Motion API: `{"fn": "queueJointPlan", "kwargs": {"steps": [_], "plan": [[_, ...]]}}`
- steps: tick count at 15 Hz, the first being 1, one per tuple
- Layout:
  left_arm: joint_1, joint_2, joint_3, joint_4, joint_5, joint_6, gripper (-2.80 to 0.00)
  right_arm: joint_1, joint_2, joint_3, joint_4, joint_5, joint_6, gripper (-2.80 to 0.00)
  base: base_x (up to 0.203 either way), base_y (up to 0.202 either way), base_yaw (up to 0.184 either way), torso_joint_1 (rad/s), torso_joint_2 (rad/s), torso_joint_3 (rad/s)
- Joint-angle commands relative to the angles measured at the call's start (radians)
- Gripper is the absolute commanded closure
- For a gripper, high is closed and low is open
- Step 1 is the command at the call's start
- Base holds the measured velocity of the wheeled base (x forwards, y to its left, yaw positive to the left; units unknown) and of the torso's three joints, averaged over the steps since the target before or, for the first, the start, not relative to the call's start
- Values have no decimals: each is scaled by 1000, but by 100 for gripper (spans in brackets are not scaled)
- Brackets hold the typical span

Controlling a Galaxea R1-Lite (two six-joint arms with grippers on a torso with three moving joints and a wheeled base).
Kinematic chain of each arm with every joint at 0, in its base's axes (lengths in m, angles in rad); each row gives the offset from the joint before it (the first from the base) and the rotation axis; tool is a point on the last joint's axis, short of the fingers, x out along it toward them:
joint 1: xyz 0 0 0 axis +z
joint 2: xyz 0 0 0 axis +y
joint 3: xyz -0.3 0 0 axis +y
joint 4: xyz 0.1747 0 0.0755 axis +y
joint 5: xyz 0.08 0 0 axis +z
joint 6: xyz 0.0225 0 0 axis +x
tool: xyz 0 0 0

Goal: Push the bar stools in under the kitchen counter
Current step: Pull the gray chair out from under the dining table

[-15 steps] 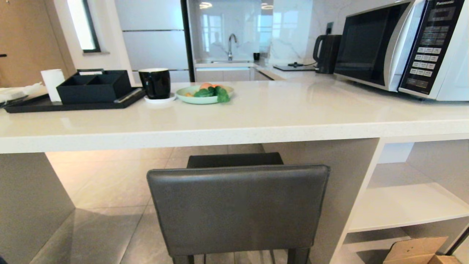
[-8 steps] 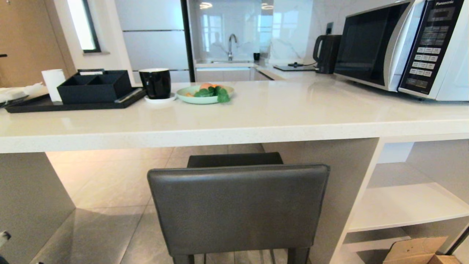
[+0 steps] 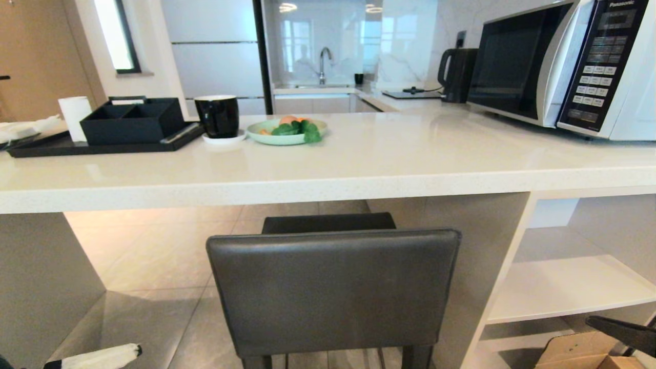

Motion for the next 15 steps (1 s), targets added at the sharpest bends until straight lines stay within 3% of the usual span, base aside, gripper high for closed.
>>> {"fn": "queueJointPlan", "kwargs": {"steps": [1,5,7,10,13,15], "plan": [[2,115,31,-58,-11,-1,-280,37,132,7,-45,17,-1,-280,0,0,0,0,0,0],[16,335,97,-280,-40,5,-280,121,302,39,-168,25,-1,-280,0,0,0,0,0,0],[78,455,136,-402,-102,24,-280,174,405,88,-284,24,-3,-280,0,0,0,0,0,0],[161,649,172,-587,-159,64,-280,195,591,147,-526,18,-3,-280,0,0,0,0,0,0],[176,817,180,-820,-186,85,-280,200,740,154,-727,8,-4,-280,0,0,0,0,0,0],[176,873,183,-939,-193,88,-280,202,790,133,-770,7,-4,-280,0,0,0,0,0,0]]}}
